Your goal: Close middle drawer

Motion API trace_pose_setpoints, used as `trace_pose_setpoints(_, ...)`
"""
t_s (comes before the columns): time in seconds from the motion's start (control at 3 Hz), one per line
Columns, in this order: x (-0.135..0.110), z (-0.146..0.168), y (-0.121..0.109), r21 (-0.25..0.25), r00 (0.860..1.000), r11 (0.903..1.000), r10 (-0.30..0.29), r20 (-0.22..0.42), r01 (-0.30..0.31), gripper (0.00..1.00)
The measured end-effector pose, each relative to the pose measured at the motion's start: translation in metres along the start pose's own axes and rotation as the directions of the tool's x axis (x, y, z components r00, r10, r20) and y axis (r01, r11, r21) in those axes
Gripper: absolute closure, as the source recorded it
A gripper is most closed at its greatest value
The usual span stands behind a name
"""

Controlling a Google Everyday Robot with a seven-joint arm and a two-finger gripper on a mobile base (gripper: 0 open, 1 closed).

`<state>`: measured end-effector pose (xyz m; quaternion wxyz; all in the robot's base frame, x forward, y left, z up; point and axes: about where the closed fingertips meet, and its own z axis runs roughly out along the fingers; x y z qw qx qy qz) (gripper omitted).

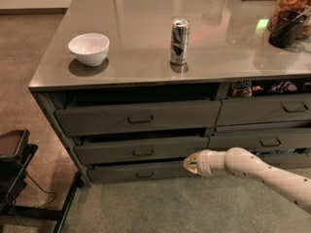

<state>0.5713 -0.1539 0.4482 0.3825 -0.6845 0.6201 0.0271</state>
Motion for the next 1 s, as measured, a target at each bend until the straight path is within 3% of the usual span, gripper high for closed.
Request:
trace_pose_setpoints(0.33, 0.0000, 0.0000, 0.0000, 0.000, 1.000, 1.0000, 0.000, 0.000, 0.000, 0.11)
trace_pose_setpoints(0.67, 0.0000, 0.0001, 0.0000, 0.000, 1.000, 1.0000, 0.000, 0.000, 0.000, 0.00)
trace_pose_setpoints(1.0, 0.0000, 0.0001, 0.0000, 0.000, 1.000, 1.0000, 0.000, 0.000, 0.000, 0.00)
